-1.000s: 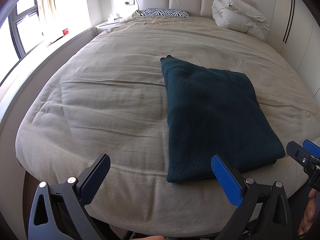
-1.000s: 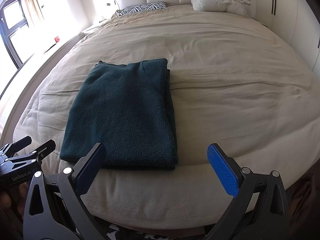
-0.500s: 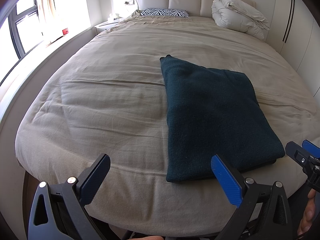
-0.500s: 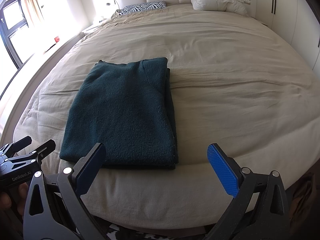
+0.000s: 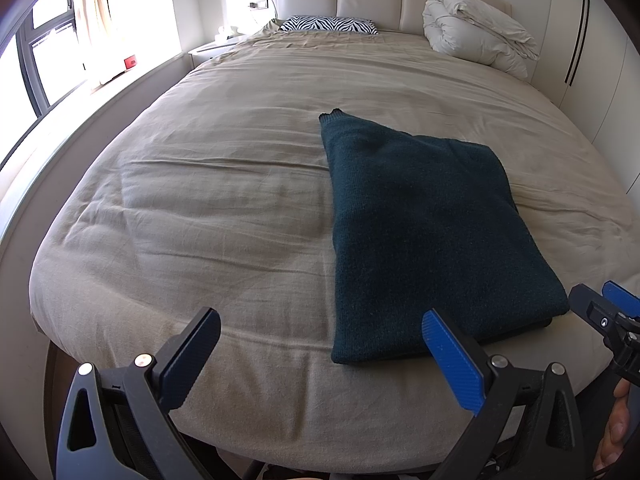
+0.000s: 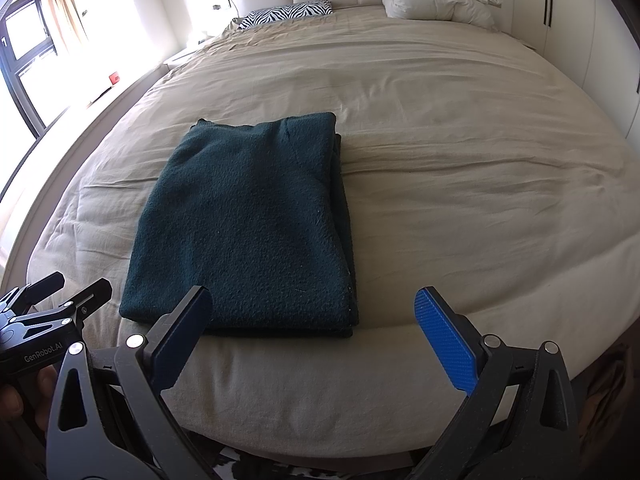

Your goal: Fold small clothes

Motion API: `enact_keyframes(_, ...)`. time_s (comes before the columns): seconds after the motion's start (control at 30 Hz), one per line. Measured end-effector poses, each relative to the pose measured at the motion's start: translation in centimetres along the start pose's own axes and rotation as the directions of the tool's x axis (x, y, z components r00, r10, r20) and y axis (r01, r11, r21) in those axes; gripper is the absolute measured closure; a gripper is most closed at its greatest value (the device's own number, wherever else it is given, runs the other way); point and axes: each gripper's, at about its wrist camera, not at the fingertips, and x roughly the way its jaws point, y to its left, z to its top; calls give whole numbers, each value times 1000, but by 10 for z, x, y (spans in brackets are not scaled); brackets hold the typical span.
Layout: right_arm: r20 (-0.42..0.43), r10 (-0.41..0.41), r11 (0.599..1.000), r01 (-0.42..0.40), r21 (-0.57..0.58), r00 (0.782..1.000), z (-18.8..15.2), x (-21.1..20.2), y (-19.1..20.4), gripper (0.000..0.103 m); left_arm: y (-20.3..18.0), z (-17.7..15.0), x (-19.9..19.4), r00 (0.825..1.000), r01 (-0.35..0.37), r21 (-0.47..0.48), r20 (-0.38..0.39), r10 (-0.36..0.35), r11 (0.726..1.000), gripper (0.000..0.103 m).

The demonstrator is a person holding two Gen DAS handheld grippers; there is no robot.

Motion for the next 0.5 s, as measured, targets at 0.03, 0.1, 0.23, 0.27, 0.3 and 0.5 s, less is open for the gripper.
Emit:
enact_keyframes(0.03,0,0,1000,0,0,1000,-1,0,0,0,0,0,0,1000,1,0,-1,-1,1000,0)
enact_keyframes(0.1,-1,0,1000,0,0,1000,0,0,0,0,0,0,0,1000,0,1,0,0,1000,0)
enact_keyframes(0.23,0,1,1000,-1,1,1000,-1,0,1,0,0,0,0,1000,0,0,0,0,1000,0)
enact_keyframes(0.27,-1,1,1000,-1,1,1000,-1,0,0,0,0,0,0,1000,1,0,0,-1,1000,0)
enact_keyframes(0.3,-1,1,1000,-1,1,1000,-1,0,1,0,0,0,0,1000,2,-1,0,-2,1000,0)
enact_keyframes(0.5,-3,2,1000,-2,2,1000,-2,0,1,0,0,0,0,1000,2,0,-1,-2,1000,0)
